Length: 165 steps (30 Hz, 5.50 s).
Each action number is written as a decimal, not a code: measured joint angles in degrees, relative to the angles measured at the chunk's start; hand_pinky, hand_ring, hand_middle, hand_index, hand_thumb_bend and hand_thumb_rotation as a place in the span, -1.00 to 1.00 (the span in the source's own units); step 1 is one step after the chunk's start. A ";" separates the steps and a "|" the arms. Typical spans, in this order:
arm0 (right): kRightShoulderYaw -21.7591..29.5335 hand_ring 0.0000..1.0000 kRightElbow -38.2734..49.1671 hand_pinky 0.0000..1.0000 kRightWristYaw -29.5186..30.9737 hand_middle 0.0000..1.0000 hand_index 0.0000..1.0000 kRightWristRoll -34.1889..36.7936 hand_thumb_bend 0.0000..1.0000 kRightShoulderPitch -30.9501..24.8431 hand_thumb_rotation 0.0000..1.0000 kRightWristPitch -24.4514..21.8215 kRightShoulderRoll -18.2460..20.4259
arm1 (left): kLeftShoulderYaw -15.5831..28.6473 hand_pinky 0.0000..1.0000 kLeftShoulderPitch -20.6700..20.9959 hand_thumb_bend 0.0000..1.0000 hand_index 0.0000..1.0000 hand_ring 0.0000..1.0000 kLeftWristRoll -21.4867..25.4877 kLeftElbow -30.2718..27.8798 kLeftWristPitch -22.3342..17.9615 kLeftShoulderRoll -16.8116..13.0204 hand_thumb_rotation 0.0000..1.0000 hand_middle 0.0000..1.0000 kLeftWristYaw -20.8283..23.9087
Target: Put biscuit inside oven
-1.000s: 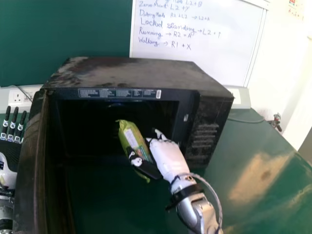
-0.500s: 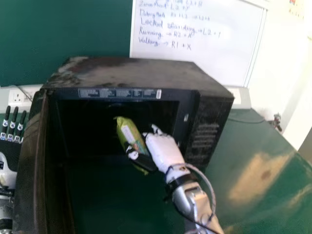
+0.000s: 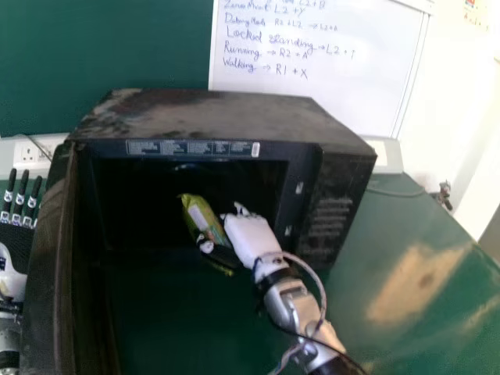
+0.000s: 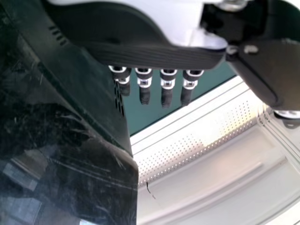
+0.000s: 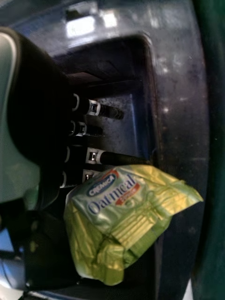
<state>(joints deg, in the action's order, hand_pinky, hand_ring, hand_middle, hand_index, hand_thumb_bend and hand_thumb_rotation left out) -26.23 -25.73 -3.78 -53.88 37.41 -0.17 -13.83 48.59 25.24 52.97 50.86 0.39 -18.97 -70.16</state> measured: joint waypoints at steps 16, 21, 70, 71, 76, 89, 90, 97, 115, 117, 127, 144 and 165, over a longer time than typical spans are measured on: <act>-1.48 0.25 -14.77 0.59 -8.91 0.02 -0.11 2.36 0.05 9.19 -1.00 4.22 2.85 | 0.00 -1.00 -0.06 -0.50 0.98 -0.50 -0.02 -0.62 -0.33 0.26 1.00 0.25 -0.43; -2.10 0.31 -18.78 0.59 -10.33 0.02 -0.09 3.24 0.05 11.58 -1.00 4.85 4.15 | -0.01 -1.00 -0.19 -0.46 1.00 -0.42 -0.01 -0.98 -0.23 0.34 1.00 0.28 -0.20; -7.03 0.08 -50.82 0.25 -28.48 -0.05 0.02 4.78 0.05 28.84 -1.00 10.43 11.12 | -0.13 -1.00 -0.04 -0.49 0.96 -0.41 -0.03 -1.09 -0.51 0.49 1.00 0.28 -0.44; -7.12 0.08 -50.99 0.25 -28.50 -0.05 0.01 4.78 0.05 28.85 -1.00 10.37 11.13 | -0.13 -1.00 -0.04 -0.48 0.96 -0.41 -0.03 -1.09 -0.50 0.49 1.00 0.28 -0.44; -7.58 0.08 -51.60 0.26 -28.50 -0.05 0.02 4.75 0.05 28.86 -1.00 9.52 11.15 | -0.15 -1.00 -0.08 -0.49 0.98 -0.42 -0.03 -1.15 -0.43 0.48 1.00 0.28 -0.35; -8.34 0.28 -51.73 0.25 -29.71 -0.03 0.02 4.58 0.05 29.04 -1.00 4.98 11.84 | -0.15 -1.00 -0.08 -0.55 0.99 -0.45 -0.02 -1.24 -0.41 0.53 1.00 0.29 -0.51; -8.38 0.31 -51.74 0.27 -29.71 -0.01 0.00 4.58 0.05 29.04 -1.00 4.47 11.97 | -0.16 -1.00 -0.07 -0.55 0.98 -0.44 -0.02 -1.20 -0.36 0.51 1.00 0.29 -0.67; -8.54 0.55 -51.75 0.47 -29.68 0.65 -0.01 4.59 0.03 29.04 -0.73 2.36 12.50 | -0.16 -1.00 0.12 -0.50 0.99 -0.40 -0.03 -0.68 0.06 0.29 1.00 0.30 -1.63; -8.60 0.87 -51.70 0.86 -29.72 0.92 0.66 5.57 0.61 29.04 -0.65 2.04 13.20 | -0.20 -1.00 0.09 -0.50 0.96 -0.45 -0.04 -0.72 -0.51 0.37 1.00 0.28 -1.03; -8.60 0.87 -51.69 0.86 -29.72 0.92 0.66 5.57 0.61 29.04 -0.64 2.04 13.21 | -0.20 -1.00 0.09 -0.51 0.96 -0.45 -0.04 -0.72 -0.38 0.35 1.00 0.27 -1.03; -8.44 0.88 -51.42 0.88 -29.73 0.91 0.67 6.34 0.64 29.04 -0.61 2.41 13.40 | -0.27 -1.00 0.16 -0.54 0.98 -0.46 -0.04 -0.55 -0.44 0.29 1.00 0.29 -1.65; -6.84 0.91 -48.12 0.95 -32.05 0.92 0.77 9.85 0.59 25.98 -0.39 4.92 13.27 | -0.40 -1.00 0.26 -0.55 1.00 -0.45 -0.04 -0.27 -0.10 0.12 1.00 0.29 -1.63; -4.62 0.93 -30.45 0.99 -34.16 0.96 0.78 11.51 0.58 11.23 -0.38 7.36 8.31 | -0.45 -1.00 0.69 -0.58 1.00 -0.48 -0.04 1.11 -0.19 -0.34 1.00 0.30 -1.82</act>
<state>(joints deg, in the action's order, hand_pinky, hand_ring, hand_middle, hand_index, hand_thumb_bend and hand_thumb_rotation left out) -30.84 -56.17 -37.94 -42.37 48.65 7.20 -5.51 48.15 25.92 52.93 51.97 0.20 -19.31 -71.98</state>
